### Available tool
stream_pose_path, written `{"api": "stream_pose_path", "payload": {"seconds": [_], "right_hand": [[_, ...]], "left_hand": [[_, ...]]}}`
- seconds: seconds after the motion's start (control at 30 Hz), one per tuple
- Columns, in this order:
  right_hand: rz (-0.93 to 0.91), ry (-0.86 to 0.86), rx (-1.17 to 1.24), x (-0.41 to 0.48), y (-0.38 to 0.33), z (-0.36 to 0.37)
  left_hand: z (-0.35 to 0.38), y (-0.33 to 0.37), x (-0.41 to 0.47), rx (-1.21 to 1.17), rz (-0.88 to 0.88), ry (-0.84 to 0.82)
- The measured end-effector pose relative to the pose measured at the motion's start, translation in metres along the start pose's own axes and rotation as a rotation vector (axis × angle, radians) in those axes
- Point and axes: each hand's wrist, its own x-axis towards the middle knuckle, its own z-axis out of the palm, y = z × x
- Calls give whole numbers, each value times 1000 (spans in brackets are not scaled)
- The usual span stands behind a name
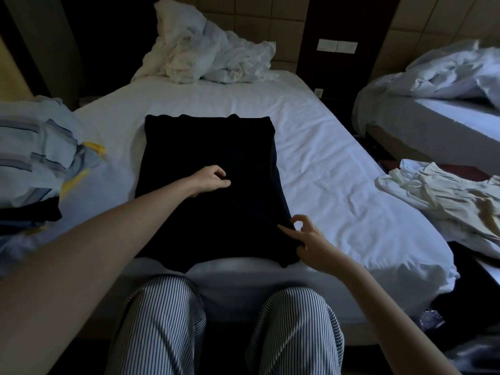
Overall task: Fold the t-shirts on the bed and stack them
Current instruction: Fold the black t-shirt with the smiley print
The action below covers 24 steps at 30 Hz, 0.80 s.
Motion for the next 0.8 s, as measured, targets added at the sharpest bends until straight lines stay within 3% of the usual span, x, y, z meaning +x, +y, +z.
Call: {"api": "stream_pose_path", "payload": {"seconds": [0.1,0.13,0.2,0.27,0.57,0.7,0.8], "right_hand": [[-14,160,-76,4,-7,-3],[-20,170,-91,5,-9,0],[-9,125,-128,5,-10,14],[19,103,-128,3,-4,27],[-49,86,-63,0,10,29],[-89,54,-118,-2,10,26],[-104,3,-190,-7,8,22]], "left_hand": [[6,21,6,-85,41,73],[11,27,8,5,98,92],[34,25,6,414,171,120],[58,9,0,706,144,93],[41,-29,-53,786,149,71],[19,-46,-93,1065,375,201],[0,-66,-123,960,464,224]]}}
